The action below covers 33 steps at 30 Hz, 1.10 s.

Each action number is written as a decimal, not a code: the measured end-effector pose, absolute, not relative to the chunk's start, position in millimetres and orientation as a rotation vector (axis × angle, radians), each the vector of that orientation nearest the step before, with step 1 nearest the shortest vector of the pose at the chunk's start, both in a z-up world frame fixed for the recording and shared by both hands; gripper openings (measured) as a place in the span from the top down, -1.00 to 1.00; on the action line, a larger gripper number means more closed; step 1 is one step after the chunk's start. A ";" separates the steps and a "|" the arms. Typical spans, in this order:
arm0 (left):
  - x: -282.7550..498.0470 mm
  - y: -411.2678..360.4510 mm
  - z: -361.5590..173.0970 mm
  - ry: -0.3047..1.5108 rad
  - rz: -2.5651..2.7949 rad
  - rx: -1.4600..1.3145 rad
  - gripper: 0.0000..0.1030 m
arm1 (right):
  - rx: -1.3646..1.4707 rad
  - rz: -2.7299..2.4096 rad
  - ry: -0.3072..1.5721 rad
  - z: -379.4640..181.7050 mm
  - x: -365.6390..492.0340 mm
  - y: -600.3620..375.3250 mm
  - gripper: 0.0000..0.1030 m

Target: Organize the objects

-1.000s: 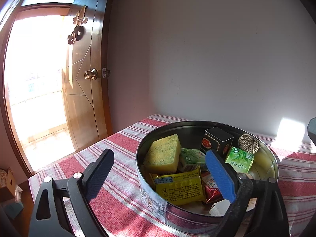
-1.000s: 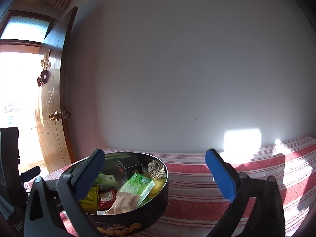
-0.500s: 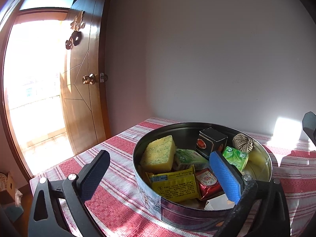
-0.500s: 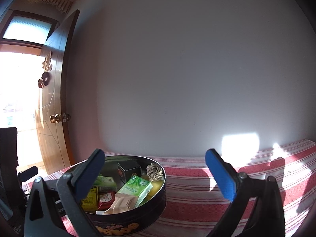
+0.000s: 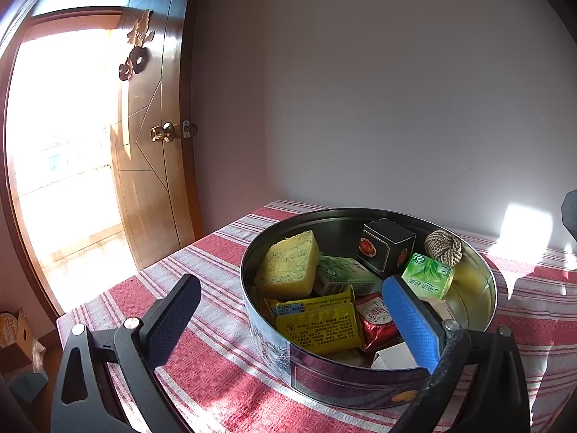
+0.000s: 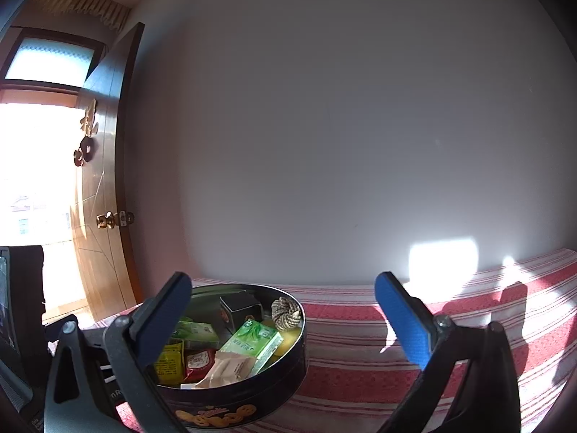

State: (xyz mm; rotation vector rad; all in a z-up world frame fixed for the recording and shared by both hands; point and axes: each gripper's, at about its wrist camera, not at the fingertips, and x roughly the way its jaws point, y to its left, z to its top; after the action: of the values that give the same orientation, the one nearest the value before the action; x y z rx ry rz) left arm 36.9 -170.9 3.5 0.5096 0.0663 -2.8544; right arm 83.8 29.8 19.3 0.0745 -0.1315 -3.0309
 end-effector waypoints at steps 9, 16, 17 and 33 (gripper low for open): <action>42.6 -172.2 5.3 0.110 -2.848 0.524 -0.99 | 0.093 -3.018 -0.159 21.0 84.1 35.1 -1.00; 48.2 -171.3 16.6 0.038 -2.848 0.519 -0.99 | 0.092 -3.000 -0.158 22.2 84.0 34.9 -1.00; 49.4 -171.2 18.2 0.029 -2.852 0.518 -0.99 | 0.094 -2.999 -0.156 22.4 83.6 34.2 -1.00; 57.6 -169.6 35.3 -0.029 -2.868 0.484 -0.99 | 0.089 -2.995 -0.197 35.2 89.9 34.1 -1.00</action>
State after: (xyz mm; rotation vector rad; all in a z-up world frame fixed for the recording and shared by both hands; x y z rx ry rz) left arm 57.6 -169.6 35.3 0.4835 -0.0286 -2.8682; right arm 89.9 34.1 35.2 0.0890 -0.1968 -2.9951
